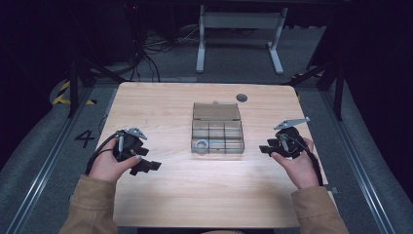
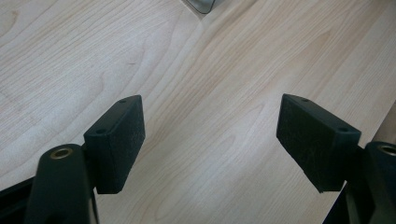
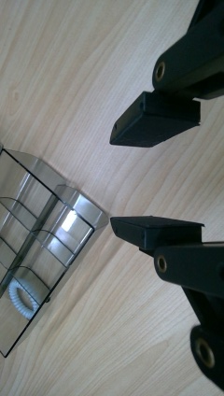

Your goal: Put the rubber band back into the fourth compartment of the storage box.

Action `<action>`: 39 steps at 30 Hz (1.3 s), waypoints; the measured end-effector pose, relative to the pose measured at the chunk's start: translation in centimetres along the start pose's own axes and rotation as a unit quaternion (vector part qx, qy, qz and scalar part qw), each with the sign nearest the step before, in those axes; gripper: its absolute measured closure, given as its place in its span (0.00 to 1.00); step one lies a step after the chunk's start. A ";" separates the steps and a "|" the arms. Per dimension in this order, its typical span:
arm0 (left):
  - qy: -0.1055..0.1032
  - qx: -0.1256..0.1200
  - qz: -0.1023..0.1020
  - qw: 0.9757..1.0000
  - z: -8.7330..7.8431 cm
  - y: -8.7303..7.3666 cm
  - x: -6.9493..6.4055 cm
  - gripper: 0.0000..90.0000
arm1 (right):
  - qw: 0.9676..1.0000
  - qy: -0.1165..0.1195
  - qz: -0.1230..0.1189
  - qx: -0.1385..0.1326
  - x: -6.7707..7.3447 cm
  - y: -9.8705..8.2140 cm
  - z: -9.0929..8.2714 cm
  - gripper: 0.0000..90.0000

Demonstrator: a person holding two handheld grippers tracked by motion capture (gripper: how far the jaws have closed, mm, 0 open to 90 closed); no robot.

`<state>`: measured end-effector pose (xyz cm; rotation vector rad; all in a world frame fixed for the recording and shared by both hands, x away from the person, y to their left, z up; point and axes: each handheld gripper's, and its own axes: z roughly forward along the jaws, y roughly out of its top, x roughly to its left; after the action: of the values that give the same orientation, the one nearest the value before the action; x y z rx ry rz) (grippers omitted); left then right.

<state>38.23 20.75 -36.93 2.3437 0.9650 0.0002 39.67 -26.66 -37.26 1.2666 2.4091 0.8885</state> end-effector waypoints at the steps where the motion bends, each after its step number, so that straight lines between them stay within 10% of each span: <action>1: 0.000 0.001 0.000 1.000 0.0 0.0 0.0 0.27 | 1.000 0.000 0.004 0.001 0.0 -0.2 0.0 0.60; 39: -0.001 0.006 0.002 1.000 0.2 0.1 0.0 0.27 | 0.998 -0.016 0.006 0.067 -0.1 -5.5 3.4 0.59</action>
<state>38.37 20.60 -37.07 2.3561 0.9613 -0.0056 37.86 -27.79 -43.34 1.3318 2.4748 0.7139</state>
